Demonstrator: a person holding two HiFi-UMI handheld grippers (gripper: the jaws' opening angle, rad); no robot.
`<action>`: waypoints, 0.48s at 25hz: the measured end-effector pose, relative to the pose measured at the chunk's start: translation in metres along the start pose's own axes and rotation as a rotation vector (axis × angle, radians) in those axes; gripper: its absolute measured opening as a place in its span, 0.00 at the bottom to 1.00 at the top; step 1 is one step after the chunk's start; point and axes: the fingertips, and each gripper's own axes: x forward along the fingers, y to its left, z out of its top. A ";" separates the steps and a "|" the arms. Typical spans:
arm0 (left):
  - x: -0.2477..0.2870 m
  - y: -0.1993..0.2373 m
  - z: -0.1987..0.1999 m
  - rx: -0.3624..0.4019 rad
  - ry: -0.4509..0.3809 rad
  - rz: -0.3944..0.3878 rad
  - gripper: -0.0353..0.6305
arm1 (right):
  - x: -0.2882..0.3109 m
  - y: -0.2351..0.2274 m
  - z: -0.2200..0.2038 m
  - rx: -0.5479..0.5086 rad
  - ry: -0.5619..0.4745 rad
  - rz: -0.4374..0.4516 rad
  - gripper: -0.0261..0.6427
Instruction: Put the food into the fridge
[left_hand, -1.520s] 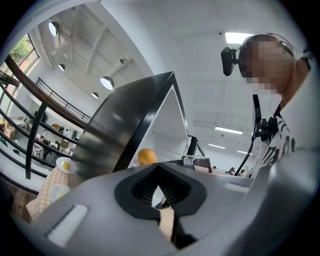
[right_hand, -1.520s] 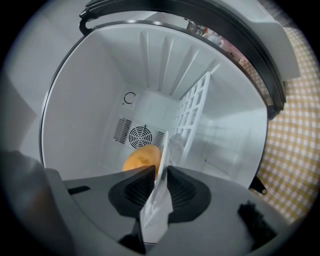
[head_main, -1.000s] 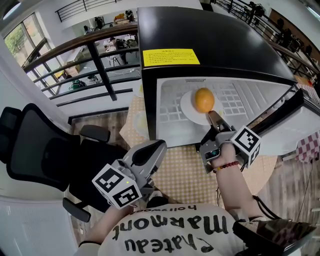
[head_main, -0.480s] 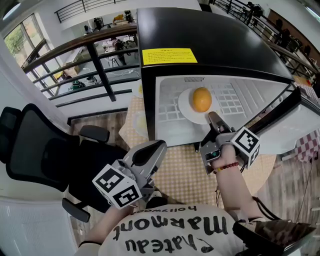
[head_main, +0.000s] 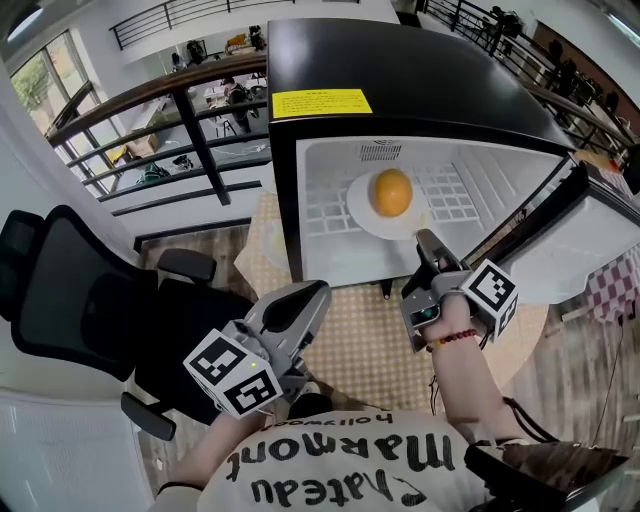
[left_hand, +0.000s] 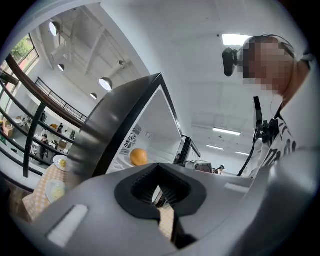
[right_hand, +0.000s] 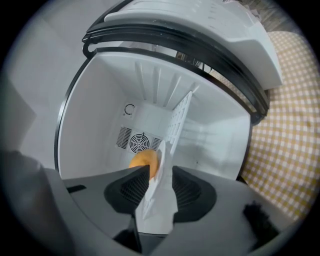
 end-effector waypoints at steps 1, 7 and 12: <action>-0.001 -0.004 -0.001 0.001 0.000 0.001 0.06 | -0.005 0.000 0.000 0.002 0.001 -0.001 0.25; 0.000 -0.052 -0.020 0.030 -0.008 0.007 0.06 | -0.056 -0.007 0.011 -0.021 0.015 0.042 0.13; -0.018 -0.109 -0.050 0.054 -0.020 -0.003 0.06 | -0.115 -0.024 0.004 -0.020 0.037 0.082 0.09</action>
